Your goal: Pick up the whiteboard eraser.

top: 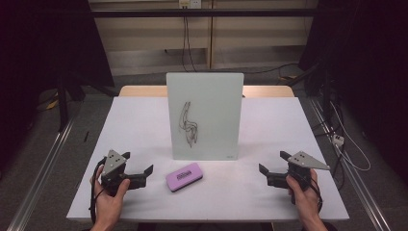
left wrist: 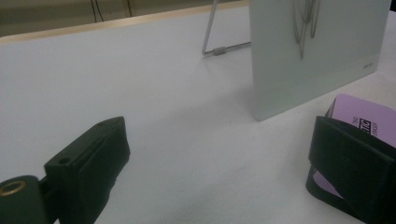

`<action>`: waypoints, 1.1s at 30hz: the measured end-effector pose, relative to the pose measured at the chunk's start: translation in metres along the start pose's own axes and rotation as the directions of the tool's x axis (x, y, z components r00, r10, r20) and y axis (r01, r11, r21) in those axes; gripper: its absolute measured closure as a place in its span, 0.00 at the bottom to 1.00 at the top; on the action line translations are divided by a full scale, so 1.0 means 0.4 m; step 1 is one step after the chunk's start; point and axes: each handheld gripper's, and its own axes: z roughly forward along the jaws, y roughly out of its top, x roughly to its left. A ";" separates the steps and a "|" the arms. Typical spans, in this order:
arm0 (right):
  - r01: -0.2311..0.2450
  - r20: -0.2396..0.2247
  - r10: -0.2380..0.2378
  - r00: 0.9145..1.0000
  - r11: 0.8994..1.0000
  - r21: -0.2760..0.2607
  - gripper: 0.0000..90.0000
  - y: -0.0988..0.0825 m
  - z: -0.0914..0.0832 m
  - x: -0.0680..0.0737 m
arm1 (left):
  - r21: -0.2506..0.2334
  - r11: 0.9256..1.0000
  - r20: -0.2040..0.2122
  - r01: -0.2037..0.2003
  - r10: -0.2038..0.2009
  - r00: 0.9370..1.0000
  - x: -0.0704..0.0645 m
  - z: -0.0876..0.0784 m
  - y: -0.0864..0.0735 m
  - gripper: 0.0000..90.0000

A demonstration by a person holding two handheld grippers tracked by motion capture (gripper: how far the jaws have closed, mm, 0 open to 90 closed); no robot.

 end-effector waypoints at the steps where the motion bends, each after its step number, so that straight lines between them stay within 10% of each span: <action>1: 0.000 0.000 0.000 1.000 1.000 0.000 0.06 0.000 0.000 0.000 | 0.004 1.000 0.004 0.000 0.000 1.000 -0.001 0.001 0.000 0.06; 33: 0.001 -0.013 -0.001 1.000 1.000 -0.002 0.05 0.002 -0.001 0.002 | 0.127 0.992 0.110 -0.007 -0.007 0.994 -0.022 0.025 0.032 0.12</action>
